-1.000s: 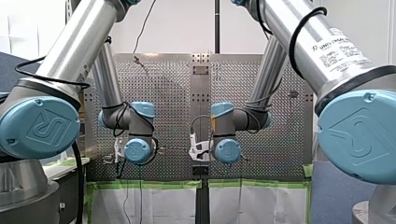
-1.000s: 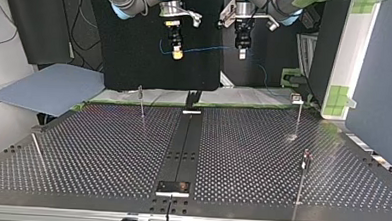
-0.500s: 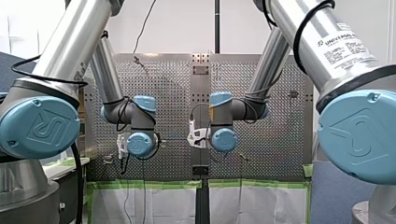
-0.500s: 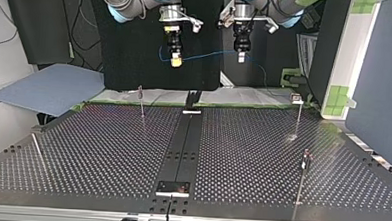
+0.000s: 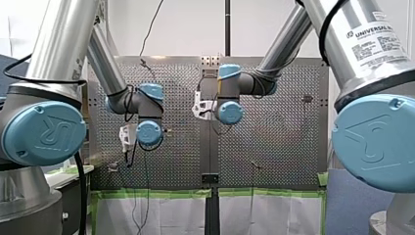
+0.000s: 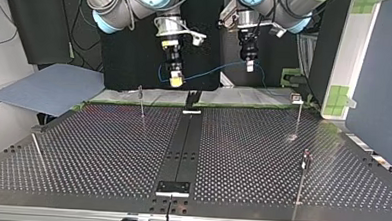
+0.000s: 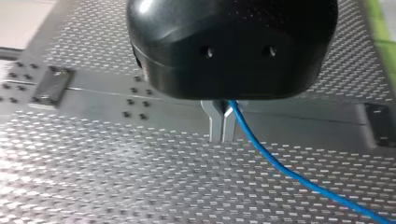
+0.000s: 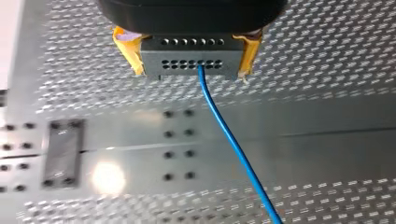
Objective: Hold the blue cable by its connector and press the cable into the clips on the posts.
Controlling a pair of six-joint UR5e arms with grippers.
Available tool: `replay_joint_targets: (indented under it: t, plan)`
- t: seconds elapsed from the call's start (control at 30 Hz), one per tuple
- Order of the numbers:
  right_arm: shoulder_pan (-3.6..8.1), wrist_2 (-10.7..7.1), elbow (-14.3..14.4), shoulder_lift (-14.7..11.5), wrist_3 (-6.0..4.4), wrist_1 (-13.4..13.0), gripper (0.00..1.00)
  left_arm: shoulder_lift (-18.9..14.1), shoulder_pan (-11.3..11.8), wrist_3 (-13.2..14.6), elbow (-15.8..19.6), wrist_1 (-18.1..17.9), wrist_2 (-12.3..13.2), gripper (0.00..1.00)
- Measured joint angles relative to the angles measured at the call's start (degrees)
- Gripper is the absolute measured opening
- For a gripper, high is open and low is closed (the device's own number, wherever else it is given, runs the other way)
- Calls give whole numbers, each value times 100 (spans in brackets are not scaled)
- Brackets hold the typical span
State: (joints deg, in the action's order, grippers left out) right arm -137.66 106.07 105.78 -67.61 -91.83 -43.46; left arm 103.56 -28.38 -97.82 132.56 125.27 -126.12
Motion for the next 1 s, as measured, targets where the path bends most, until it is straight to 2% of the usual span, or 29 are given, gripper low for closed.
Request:
replay_joint_targets:
  t: [0.13,0.27,0.5,0.63,0.8,1.0]
  plan:
    - [-26,3,-236,-236,54,234,0,-248,36,-164,-244,252,-136,0]
    - [-40,5,-411,-454,54,454,0,-506,77,-391,-502,506,-221,0]
    - [-2,-24,-516,-867,45,867,0,-928,178,-663,-921,930,-247,0]
    - [27,-108,-555,-1081,21,1104,0,-1155,244,-723,-1085,1158,-245,0]
    - [60,-266,-636,-1119,-38,1388,0,-1445,329,-754,-1143,1445,-243,0]
    - [109,-423,-816,-906,-73,1773,0,-1767,408,-822,-1195,1767,-242,0]
